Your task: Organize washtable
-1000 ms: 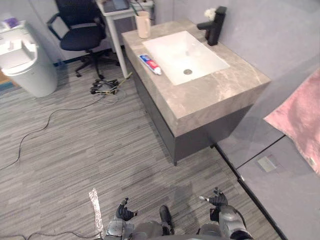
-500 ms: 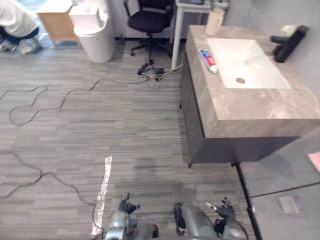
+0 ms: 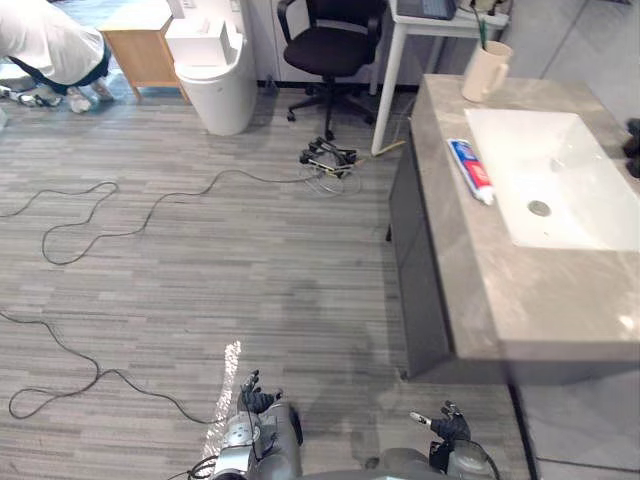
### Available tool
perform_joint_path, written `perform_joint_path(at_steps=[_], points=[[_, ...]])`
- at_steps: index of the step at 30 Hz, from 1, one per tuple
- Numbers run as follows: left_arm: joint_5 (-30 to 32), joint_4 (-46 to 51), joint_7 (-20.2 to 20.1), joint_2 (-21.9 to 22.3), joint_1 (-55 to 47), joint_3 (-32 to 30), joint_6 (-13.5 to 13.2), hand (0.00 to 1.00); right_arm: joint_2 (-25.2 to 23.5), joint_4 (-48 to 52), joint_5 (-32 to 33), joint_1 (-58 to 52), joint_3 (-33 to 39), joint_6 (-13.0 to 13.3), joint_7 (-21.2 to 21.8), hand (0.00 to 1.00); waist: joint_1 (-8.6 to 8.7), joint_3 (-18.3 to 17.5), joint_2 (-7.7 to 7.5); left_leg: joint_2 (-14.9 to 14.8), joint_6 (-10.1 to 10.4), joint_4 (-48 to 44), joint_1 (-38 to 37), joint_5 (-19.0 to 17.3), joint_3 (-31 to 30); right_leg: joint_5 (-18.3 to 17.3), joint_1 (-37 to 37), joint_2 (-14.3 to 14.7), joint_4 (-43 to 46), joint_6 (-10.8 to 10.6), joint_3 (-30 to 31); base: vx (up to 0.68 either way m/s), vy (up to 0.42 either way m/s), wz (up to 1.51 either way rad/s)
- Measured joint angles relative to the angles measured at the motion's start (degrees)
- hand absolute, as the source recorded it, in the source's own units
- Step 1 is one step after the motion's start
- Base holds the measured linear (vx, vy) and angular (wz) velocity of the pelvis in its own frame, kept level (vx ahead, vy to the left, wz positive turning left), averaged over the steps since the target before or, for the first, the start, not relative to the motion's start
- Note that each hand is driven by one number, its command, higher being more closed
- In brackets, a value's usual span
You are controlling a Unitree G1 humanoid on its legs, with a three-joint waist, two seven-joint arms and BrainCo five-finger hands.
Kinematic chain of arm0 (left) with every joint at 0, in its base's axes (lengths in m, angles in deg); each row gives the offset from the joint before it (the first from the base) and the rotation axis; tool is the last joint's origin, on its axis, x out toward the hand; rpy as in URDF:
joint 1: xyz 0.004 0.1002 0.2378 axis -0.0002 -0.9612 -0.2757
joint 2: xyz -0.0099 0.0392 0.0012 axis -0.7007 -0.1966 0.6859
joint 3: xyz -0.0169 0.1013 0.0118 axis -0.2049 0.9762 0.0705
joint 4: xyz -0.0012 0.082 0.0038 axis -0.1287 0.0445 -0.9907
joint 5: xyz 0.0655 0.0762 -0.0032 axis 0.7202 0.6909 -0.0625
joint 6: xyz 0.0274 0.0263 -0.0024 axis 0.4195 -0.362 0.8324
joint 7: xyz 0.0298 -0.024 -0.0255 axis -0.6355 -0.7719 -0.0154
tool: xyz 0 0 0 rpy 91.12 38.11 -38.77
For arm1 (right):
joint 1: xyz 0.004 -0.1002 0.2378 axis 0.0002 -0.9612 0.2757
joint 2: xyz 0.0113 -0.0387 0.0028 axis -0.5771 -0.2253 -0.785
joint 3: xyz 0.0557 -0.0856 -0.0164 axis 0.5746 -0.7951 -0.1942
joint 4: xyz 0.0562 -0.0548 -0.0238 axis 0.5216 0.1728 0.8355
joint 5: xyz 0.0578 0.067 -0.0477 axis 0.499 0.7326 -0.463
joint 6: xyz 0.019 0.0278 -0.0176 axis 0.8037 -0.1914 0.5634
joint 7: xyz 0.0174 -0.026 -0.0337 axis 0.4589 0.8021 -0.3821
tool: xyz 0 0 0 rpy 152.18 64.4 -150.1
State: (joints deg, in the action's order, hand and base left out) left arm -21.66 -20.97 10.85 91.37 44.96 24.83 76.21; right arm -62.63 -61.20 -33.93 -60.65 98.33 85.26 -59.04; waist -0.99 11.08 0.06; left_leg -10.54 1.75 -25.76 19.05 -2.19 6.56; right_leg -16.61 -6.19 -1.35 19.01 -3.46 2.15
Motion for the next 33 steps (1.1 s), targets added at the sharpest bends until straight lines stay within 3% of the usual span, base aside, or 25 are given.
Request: perform_joint_path(at_steps=[2,4,7,8,9,12,15,19,20,21,22,24,26,29,30,33], points=[[0.3,-0.4,0.0,-1.3,0.6,-0.3,0.1,0.00,-2.5,0.2,-0.9,0.2,0.2,0.3,0.2,0.00,-0.44,-0.8,-2.82,2.2,-2.0,-1.7,0.3,-3.7,1.8,0.7,0.7,-3.1,1.8,-1.0,2.1,0.25,0.288,-0.02],[0.4,-0.8,0.0,-1.5,1.2,-0.3,0.2,0.00,-2.8,0.0,-2.0,0.4,0.0,0.1,0.3,0.00,-1.73,-0.9,-3.39,3.0,-3.4,-2.7,-1.0,-6.2,4.3,1.9,3.3,-4.0,7.4,-2.0,4.6,0.22,0.386,-0.46],[0.6,-2.6,0.0,-2.1,0.8,-0.4,0.5,0.00,-2.7,0.3,-2.4,0.7,0.1,0.2,0.5,0.00,-1.66,-0.3,-2.47,3.8,-3.9,-1.0,-7.2,-9.7,8.2,7.7,10.1,-5.3,23.5,-1.8,6.5,0.13,0.284,-0.71],[0.7,-3.2,0.1,-2.4,0.0,-1.6,0.6,0.00,-2.7,0.4,-2.6,0.7,0.1,0.5,0.5,0.00,-1.51,-0.3,-2.31,4.1,-4.4,1.4,-11.2,-10.5,10.4,7.0,13.8,-6.0,29.5,-1.5,4.7,0.13,0.268,-0.77],[0.8,-3.4,0.1,-2.5,-0.4,-1.8,0.5,0.00,-2.8,0.4,-2.6,0.7,0.1,0.6,0.5,0.00,-1.42,-0.4,-2.48,4.3,-4.4,2.6,-12.4,-10.5,10.8,6.6,14.7,-6.1,30.1,-1.5,3.4,0.07,0.158,-0.54],[0.8,-3.6,0.1,-2.3,-0.7,-3.4,0.5,0.00,-2.8,-0.6,-3.4,0.9,1.4,0.6,0.4,0.00,-1.31,-0.8,-3.29,5.8,-4.4,8.8,-17.6,-10.5,11.6,4.2,18.5,-6.6,23.5,-0.6,-8.4,0.14,0.066,-0.06],[0.7,-3.8,0.1,-2.3,-1.1,-4.8,0.5,0.00,-2.7,-2.3,-4.8,2.0,2.2,0.4,0.4,0.00,-1.33,-0.9,-3.47,6.3,-4.4,10.9,-20.2,-10.6,13.5,5.4,20.2,-5.4,10.4,1.4,-17.1,0.19,-0.011,-0.19],[0.7,-3.9,0.0,-2.1,-1.6,-4.8,0.5,0.00,-2.1,-3.4,-6.2,1.5,2.3,0.2,0.5,0.00,-0.46,-1.4,-3.83,8.7,-2.7,10.0,-23.0,-14.6,12.1,10.0,19.1,-4.8,4.4,6.4,-17.4,0.29,-0.079,0.20],[0.8,-3.9,0.0,-1.2,-2.2,-4.7,0.5,0.00,-1.4,-3.7,-5.9,1.4,2.6,0.1,0.8,0.00,0.48,-2.3,-2.69,7.2,-1.2,7.4,-23.6,-16.4,10.3,9.0,17.9,-4.2,5.2,6.6,-18.9,0.42,-0.138,0.54],[0.8,-3.8,-0.1,-0.8,-2.7,-4.7,0.5,0.00,-1.0,-3.7,-6.2,1.2,2.6,0.1,0.9,0.00,0.47,-2.9,-1.73,6.1,-0.9,5.6,-23.3,-16.6,10.0,8.3,17.2,-3.4,4.7,6.7,-19.4,0.54,-0.139,0.39],[0.9,-3.6,-0.2,-0.3,-2.9,-5.1,0.5,0.00,-0.4,-3.7,-6.2,1.2,2.4,0.0,1.2,0.00,0.36,-3.2,-0.54,4.4,0.1,-3.6,-19.8,-17.3,7.6,6.5,15.9,-2.0,4.6,6.6,-19.7,0.47,-0.088,-0.05],[0.3,-2.5,-0.3,0.1,-4.0,-6.6,0.5,0.00,0.2,-3.6,-6.2,1.2,2.3,-0.2,1.2,0.00,-0.05,-3.0,0.88,-0.8,5.9,-24.7,-12.5,-13.4,4.6,4.9,11.8,1.2,3.6,7.8,-17.9,0.47,-0.056,-0.51],[0.4,-1.6,-0.4,0.0,-4.6,-6.5,0.5,0.00,0.5,-4.1,-5.6,1.4,2.1,-0.6,1.2,0.00,-0.19,-2.5,0.90,-4.4,5.0,-33.1,-10.4,-14.3,4.4,3.9,7.0,3.4,2.2,8.6,-13.4,0.45,0.071,-1.15],[0.5,-1.1,-1.1,-0.1,-4.0,-5.9,0.5,0.00,0.2,-4.4,-4.3,1.6,2.1,-0.9,1.1,0.00,-0.11,-2.0,-0.06,-4.5,2.2,-28.0,-7.3,-16.0,3.4,3.7,3.5,2.8,-0.5,7.8,-7.2,0.36,0.146,-1.03],[0.5,-1.0,-1.1,-0.2,-3.9,-5.9,0.4,0.00,0.1,-4.5,-4.0,1.6,2.2,-1.0,1.1,0.00,-0.34,-2.0,-0.27,-4.3,2.2,-25.2,-6.7,-16.0,3.0,3.8,3.2,2.4,-0.7,7.7,-5.8,0.36,0.282,-1.25],[0.4,-1.1,-0.8,-0.3,-3.1,-5.7,0.2,0.00,-0.2,-4.5,-3.6,1.4,2.4,-1.1,0.6,0.00,-1.49,-1.5,-1.00,0.4,2.9,-7.8,-5.3,-15.6,-9.2,2.0,2.5,0.1,-0.8,3.9,2.1,0.26,0.392,-1.21]])
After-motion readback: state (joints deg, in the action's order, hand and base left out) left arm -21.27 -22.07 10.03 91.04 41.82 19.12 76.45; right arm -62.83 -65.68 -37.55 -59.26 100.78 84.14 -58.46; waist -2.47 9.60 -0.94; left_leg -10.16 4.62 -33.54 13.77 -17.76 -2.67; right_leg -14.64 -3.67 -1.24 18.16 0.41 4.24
